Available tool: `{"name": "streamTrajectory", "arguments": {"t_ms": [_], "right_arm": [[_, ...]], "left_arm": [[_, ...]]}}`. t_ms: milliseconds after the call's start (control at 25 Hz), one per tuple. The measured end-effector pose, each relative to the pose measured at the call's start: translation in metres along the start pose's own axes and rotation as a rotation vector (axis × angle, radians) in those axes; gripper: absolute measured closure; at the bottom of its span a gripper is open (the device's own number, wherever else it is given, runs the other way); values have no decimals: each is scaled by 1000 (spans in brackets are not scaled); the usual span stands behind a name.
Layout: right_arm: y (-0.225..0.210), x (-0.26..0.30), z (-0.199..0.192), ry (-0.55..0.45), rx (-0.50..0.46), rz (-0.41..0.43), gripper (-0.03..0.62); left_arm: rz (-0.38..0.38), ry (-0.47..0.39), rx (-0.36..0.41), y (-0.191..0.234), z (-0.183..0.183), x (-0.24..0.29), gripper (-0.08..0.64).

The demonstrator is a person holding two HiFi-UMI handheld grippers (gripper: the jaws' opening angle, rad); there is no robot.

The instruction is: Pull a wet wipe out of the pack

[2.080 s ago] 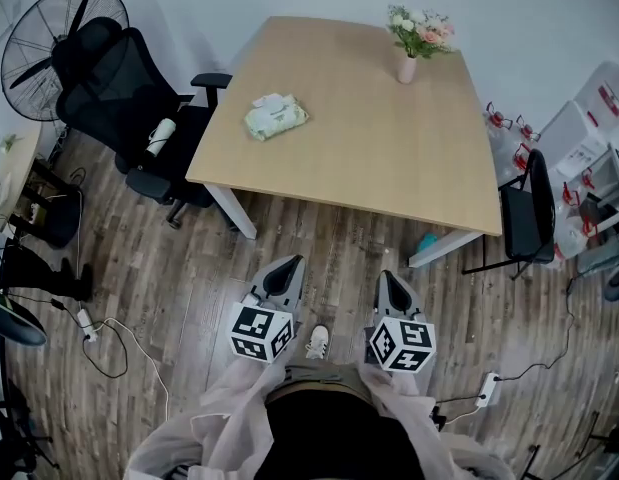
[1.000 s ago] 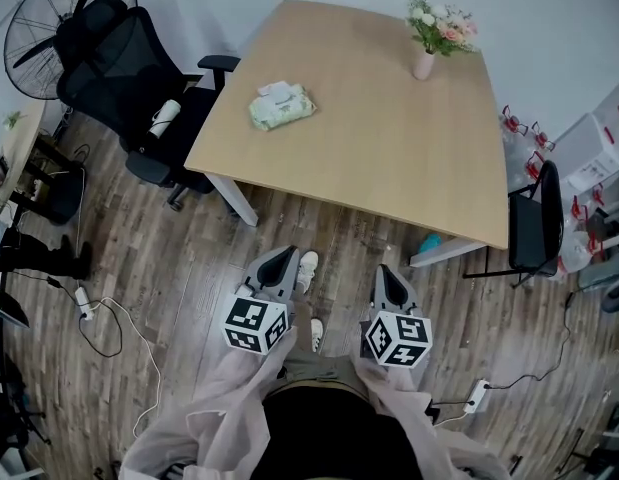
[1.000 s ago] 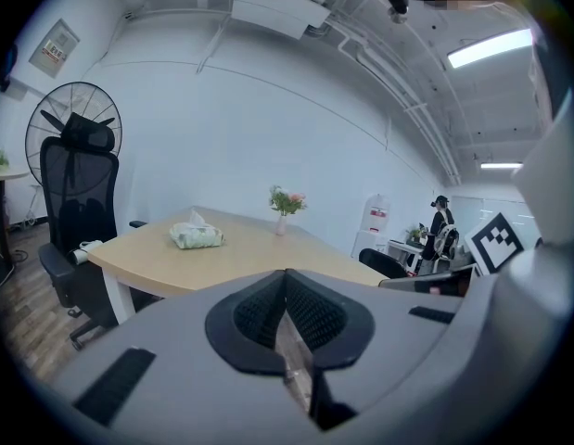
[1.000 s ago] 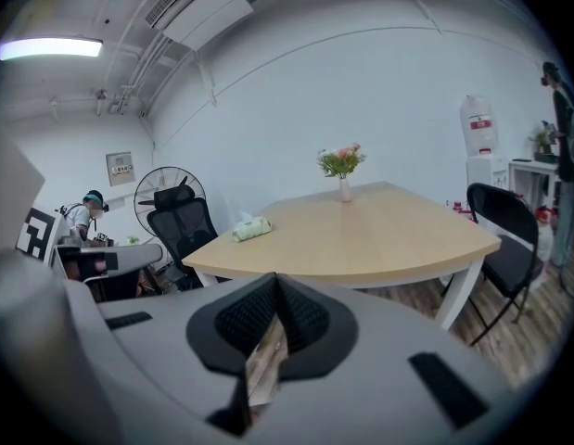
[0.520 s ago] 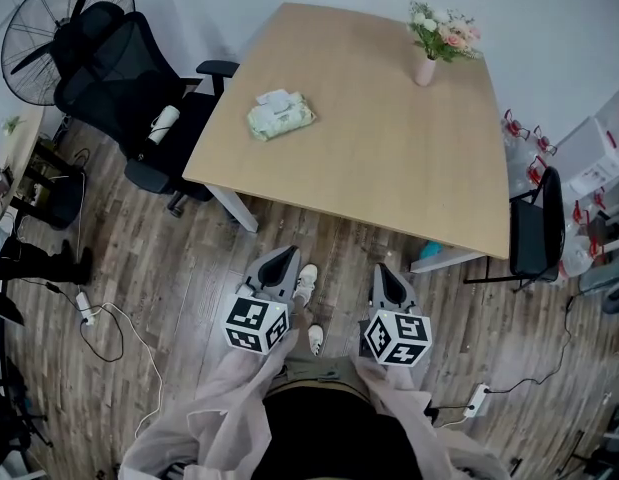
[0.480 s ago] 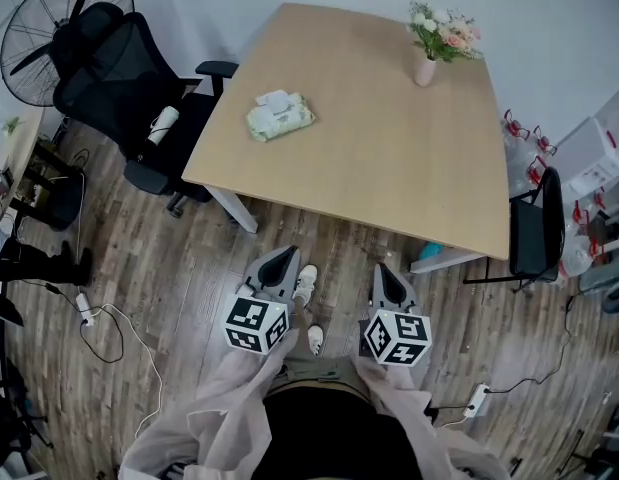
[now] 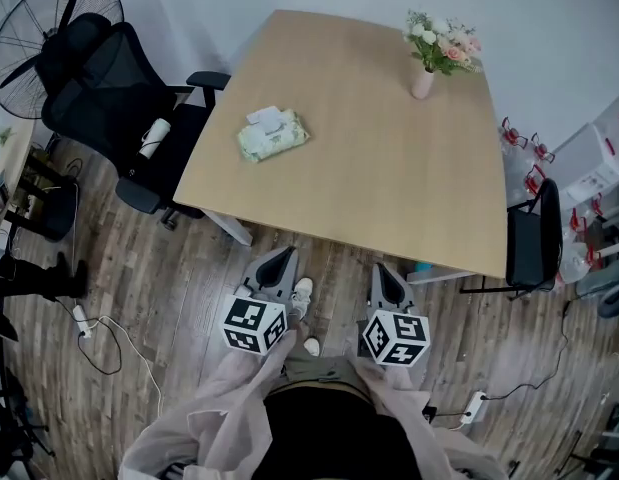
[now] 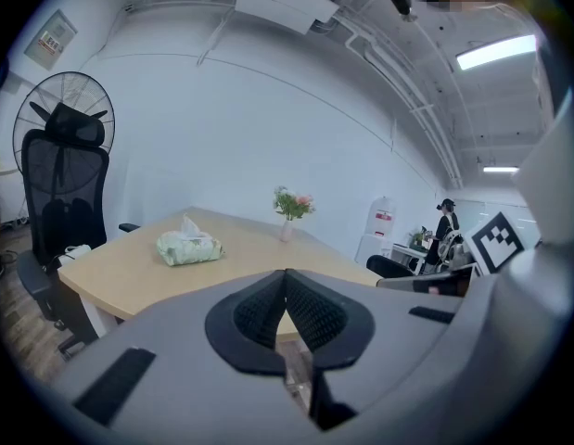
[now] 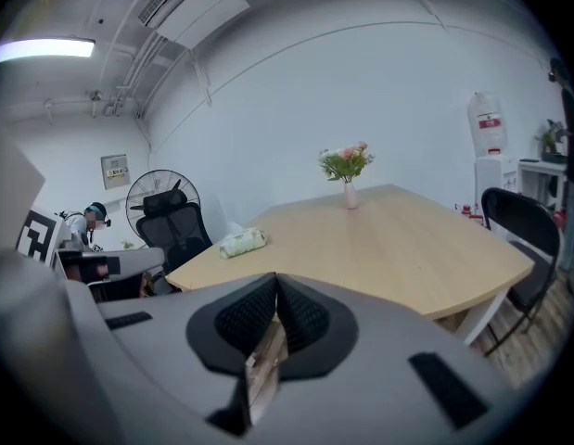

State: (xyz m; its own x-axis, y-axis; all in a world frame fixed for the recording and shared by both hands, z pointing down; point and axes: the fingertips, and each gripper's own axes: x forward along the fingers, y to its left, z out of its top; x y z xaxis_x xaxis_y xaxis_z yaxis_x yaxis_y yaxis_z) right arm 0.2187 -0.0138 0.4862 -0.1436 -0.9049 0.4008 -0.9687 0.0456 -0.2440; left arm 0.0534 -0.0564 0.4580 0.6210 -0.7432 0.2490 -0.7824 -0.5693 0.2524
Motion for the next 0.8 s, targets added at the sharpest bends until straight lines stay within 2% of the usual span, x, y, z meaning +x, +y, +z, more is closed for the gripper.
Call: {"name": "streamTrajectory", "arguments": {"t_ms": [400, 800], "right_arm": [[-6, 57, 36, 6, 1, -18, 581], [-11, 107, 65, -7, 16, -60, 581]], "left_arm": [[-6, -2, -1, 37, 34, 53, 549], [-45, 11, 48, 70, 62, 105, 549]]}}
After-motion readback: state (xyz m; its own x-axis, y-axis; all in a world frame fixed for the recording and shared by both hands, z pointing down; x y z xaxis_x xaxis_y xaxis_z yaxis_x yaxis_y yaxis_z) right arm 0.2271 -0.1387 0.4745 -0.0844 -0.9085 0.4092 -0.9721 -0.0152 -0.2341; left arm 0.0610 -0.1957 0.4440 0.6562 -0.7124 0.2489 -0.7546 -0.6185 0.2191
